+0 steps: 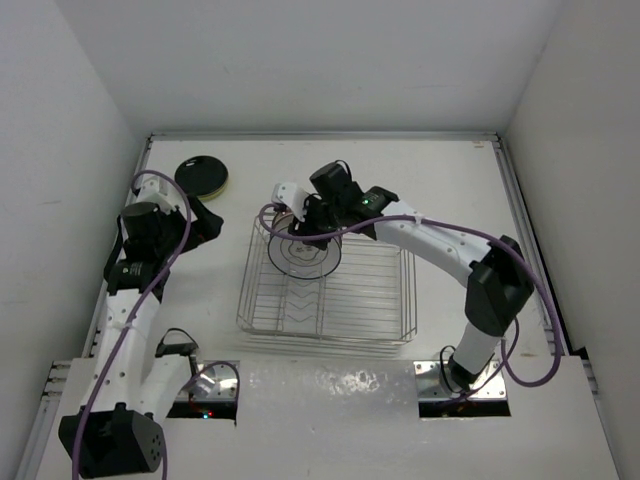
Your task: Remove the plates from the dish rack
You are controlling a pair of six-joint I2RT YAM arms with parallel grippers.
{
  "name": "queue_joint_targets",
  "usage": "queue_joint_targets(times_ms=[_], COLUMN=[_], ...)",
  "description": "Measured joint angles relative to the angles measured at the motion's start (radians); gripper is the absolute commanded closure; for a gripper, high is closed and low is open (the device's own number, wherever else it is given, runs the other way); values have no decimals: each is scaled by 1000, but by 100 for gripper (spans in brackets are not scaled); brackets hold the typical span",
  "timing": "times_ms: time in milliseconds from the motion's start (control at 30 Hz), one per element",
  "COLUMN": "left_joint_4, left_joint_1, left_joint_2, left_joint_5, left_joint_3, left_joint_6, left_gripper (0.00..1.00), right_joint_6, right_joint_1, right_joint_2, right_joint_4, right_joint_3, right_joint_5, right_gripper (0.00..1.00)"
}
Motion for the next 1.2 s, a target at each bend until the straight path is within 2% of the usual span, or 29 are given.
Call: queue_joint_targets(times_ms=[67, 233, 267, 300, 333, 367, 700, 1200], left_joint_4=[3, 3, 3, 3, 3, 3, 3, 3], left_joint_1=[-1, -1, -1, -1, -1, -1, -1, -1], left_joint_2=[1, 5, 5, 5, 6, 6, 17, 31], left_joint_5=[0, 1, 3, 5, 8, 9, 16, 23], left_joint_3=[0, 0, 0, 0, 0, 0, 0, 0], left_joint_6=[1, 3, 4, 4, 4, 4, 4, 4], left_gripper=[0, 0, 0, 0, 0, 0, 0, 0], right_joint_6=[-9, -30, -34, -42, -44, -47, -64, -232], right_joint_1=[0, 0, 0, 0, 0, 0, 0, 0], right_joint_2=[26, 46, 43, 40, 35, 27, -5, -36], right_joint_4=[0, 1, 5, 13, 21, 31, 51, -4], right_joint_3=[5, 3, 2, -2, -8, -18, -51, -49], right_joint_5=[8, 18, 19, 20, 19, 21, 56, -9], right_gripper=[58, 72, 80, 83, 98, 100, 100, 100])
